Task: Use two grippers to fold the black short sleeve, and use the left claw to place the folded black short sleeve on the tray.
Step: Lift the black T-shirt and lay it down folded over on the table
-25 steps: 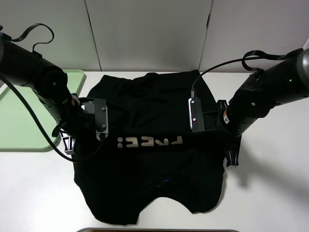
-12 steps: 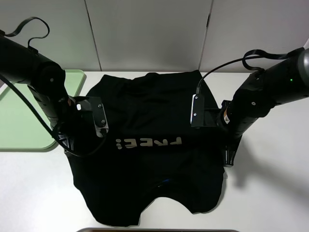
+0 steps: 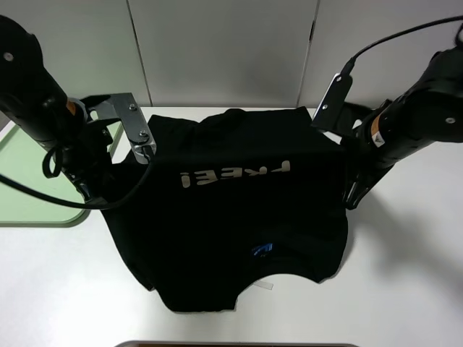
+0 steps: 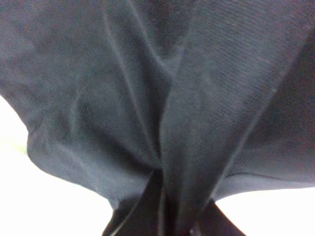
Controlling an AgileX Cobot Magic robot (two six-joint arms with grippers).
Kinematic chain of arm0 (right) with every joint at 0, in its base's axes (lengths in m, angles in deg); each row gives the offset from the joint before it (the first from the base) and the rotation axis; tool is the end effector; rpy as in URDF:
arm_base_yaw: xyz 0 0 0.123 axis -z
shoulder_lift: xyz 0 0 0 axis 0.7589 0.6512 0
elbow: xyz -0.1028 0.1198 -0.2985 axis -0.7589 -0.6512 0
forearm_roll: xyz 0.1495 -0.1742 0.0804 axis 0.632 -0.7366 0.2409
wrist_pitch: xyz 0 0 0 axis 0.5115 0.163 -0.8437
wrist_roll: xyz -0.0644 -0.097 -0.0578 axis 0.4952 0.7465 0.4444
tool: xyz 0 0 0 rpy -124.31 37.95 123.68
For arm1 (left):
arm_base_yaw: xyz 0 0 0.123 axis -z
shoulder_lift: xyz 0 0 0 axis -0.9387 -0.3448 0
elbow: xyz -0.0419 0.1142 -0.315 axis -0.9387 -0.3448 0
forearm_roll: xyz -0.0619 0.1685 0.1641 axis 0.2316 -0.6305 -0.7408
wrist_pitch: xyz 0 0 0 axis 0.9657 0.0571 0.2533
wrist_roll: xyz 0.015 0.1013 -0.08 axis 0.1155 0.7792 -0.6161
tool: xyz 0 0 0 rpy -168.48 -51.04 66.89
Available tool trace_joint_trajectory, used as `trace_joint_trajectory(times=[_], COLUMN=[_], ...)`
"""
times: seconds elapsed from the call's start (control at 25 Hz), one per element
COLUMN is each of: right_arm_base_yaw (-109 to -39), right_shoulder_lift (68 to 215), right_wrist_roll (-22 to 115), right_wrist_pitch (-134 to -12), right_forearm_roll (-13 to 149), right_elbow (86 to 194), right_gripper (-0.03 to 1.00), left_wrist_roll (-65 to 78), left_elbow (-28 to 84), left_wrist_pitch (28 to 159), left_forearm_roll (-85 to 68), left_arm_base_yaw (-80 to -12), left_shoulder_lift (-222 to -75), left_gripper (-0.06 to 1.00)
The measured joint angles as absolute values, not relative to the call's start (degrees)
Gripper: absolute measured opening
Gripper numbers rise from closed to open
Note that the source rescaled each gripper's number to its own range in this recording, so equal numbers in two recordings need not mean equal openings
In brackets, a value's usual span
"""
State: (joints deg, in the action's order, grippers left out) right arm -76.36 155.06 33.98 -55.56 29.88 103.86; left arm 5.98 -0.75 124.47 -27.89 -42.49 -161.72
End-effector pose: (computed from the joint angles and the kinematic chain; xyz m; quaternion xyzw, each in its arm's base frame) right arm 0.2677 0.1028 0.2211 -0.4918 0.8268 -0.1355 0.2373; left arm 0.2627 -0.1274 0.2402 0.5261 0.8221 0.0489 0.2119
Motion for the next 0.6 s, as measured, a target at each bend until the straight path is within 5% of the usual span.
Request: trace_joint_trajectory(times=[0.32,0.6], right_arm_base_yaw=[-76.4,-76.4], right_shoulder_lift=[136.1,116.9], right_wrist_roll=[33.6,33.7], right_wrist_pitch=[-50.5,-46.6], right_forearm_roll=[30.4,32.1], right_elbow=[103.9,103.8], right_gripper=[0.01,0.01], left_wrist_roll=[0.7,-8.0], left_elbow=[-0.8,-0.8], left_wrist_pitch=[125.0,125.1], left_forearm_roll=[-27.5,-27.5], left_arm_base_yaw=[-27.6,-21.4], left_shoulder_lift=[-145.6,-132.9], left_gripper=[0.00,0.00])
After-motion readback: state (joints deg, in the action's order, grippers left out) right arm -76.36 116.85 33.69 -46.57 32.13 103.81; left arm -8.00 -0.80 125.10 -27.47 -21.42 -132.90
